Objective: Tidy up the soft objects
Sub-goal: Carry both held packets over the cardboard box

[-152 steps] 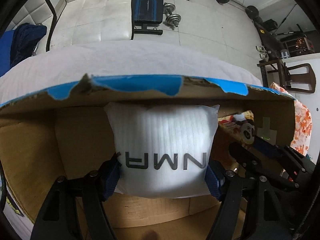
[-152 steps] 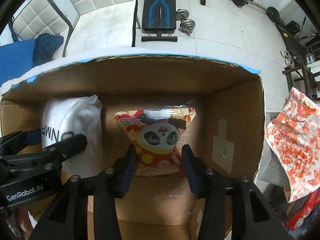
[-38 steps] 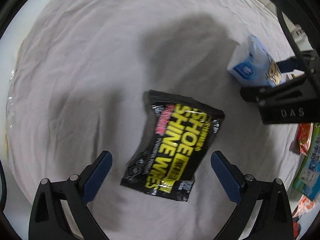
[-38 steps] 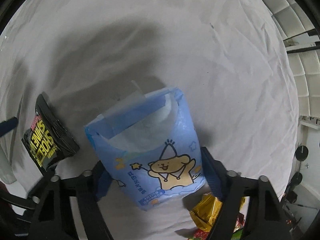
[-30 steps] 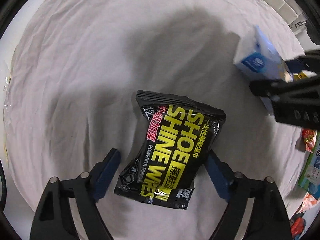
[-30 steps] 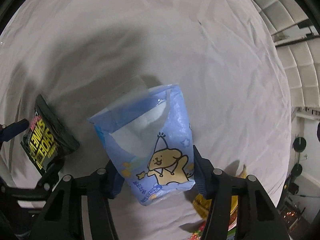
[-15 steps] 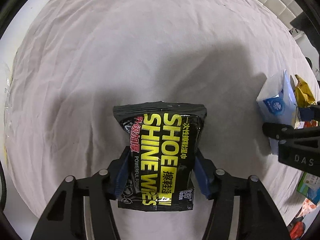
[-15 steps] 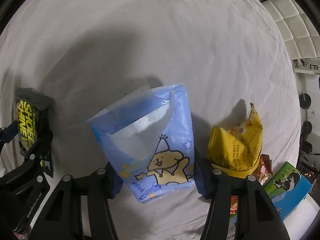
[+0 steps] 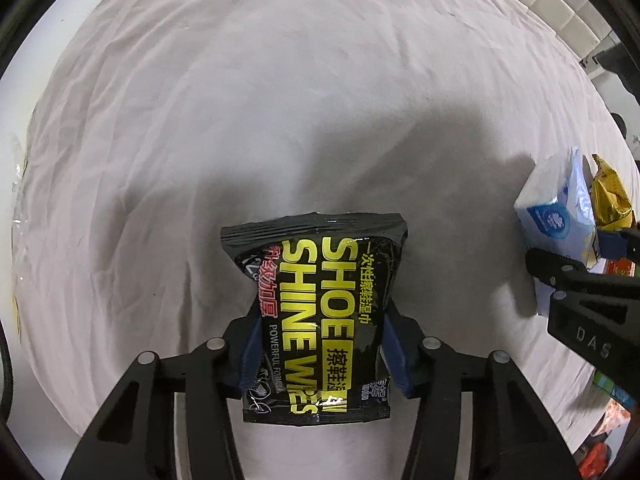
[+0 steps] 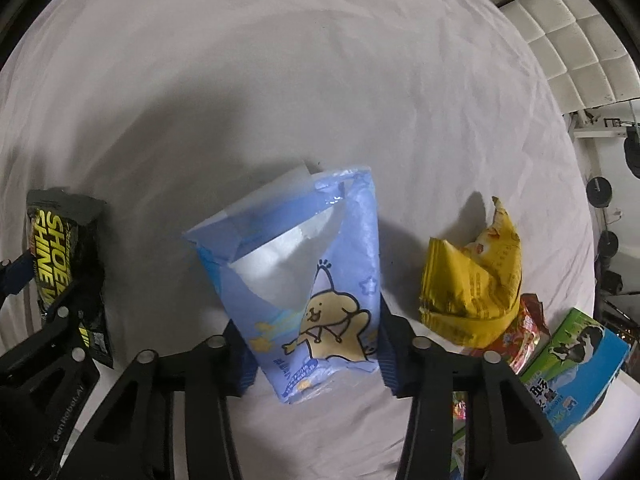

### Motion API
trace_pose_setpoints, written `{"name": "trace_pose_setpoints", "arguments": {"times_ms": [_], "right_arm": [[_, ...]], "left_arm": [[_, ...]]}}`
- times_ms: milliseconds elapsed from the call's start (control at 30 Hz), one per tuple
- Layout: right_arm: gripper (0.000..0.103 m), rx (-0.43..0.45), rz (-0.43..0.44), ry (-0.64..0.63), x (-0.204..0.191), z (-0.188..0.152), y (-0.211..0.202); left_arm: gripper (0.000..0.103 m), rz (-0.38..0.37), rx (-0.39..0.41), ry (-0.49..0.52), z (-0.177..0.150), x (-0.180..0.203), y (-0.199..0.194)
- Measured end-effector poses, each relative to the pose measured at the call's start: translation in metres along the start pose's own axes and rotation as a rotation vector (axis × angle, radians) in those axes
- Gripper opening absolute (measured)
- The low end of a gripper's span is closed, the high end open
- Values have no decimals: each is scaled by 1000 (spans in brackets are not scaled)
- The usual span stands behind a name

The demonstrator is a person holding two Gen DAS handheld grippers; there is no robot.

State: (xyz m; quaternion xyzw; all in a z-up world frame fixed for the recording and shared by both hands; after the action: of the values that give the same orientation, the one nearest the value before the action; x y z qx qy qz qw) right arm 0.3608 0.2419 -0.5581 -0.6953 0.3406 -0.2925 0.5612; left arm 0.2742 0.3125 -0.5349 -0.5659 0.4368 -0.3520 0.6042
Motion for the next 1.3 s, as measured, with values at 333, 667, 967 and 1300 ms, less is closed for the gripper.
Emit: {"name": "trace_pose_setpoints", "arguments": {"times_ms": [333,667,967,1300], "right_arm": [[46,61,83,71,-3,-46,-17],[45,199,175,153,8,-112,-81],[45,353,259,276,51,-184,-157],[45,467,278,521,171,-305,-199]], "left_arm": [[47,-24,78,-36,-13,-3,-49],[47,-70,225,-6,-26,-1,-132],[47,-162,337,86,-56,49,-212],[47,-286,376,312,-93,183,-273]]}}
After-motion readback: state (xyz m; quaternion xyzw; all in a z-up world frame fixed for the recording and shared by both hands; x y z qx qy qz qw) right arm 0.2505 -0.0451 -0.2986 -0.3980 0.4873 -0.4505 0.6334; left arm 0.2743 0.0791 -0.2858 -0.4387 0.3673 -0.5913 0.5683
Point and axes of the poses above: each gripper's, at about its wrist camera, not at the fingertips, and y roughly the way its jaws point, x to its right, z to its top, the point moved 10 cm from there along y, roughly the way its jaws point, and after that the axes turned 7 degrees about z, right-handed, at the moved point
